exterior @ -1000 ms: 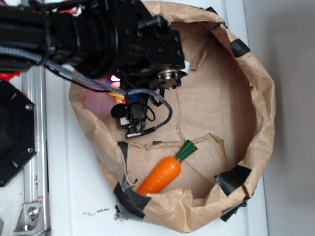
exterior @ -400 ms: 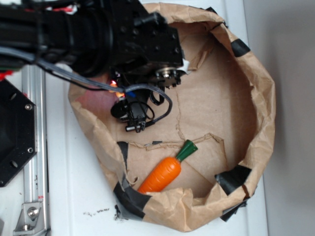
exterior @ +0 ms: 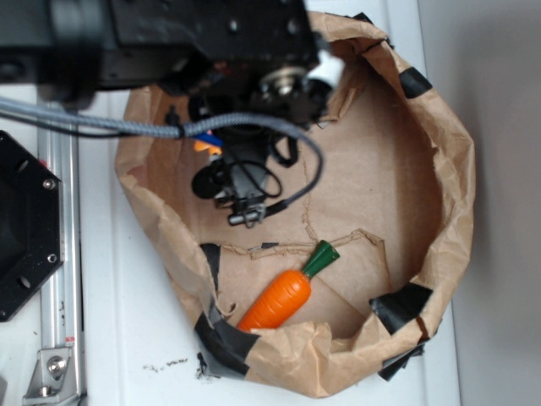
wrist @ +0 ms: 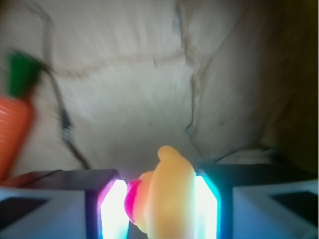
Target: Grab the yellow duck.
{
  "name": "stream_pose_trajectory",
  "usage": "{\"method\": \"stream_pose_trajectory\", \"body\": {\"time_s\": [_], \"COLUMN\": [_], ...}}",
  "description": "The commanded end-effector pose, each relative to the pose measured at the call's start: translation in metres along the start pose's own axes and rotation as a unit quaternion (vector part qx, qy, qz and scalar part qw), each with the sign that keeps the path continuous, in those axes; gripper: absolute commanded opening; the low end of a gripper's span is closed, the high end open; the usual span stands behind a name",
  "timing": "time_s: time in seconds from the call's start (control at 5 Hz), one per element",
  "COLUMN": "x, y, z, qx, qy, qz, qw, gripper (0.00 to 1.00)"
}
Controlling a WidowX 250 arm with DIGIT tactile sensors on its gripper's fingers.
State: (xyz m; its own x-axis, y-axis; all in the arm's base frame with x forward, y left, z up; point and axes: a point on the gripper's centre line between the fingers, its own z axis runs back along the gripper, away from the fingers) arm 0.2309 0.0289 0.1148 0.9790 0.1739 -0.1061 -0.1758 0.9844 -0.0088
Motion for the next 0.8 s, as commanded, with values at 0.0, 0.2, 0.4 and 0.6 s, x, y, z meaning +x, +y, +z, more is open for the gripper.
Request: {"method": "stream_pose_trajectory", "body": {"time_s": [0.0,0.2,0.4,0.6], "x": [0.013,0.027,0.036,0.038], "y": [-0.014,-0.016,-0.015,-0.015], "z": [0.03,0.028,0.034,0.033], "qx": [-0.025,-0.025,-0.03,-0.038], "qy": [-0.109,-0.149,-0.158,-0.148], "qz": [-0.02,-0.022,-0.021,-0.018], "qw": [0.994,0.988,0.987,0.988], "gripper": [0.0,0.0,0.0,0.0]}}
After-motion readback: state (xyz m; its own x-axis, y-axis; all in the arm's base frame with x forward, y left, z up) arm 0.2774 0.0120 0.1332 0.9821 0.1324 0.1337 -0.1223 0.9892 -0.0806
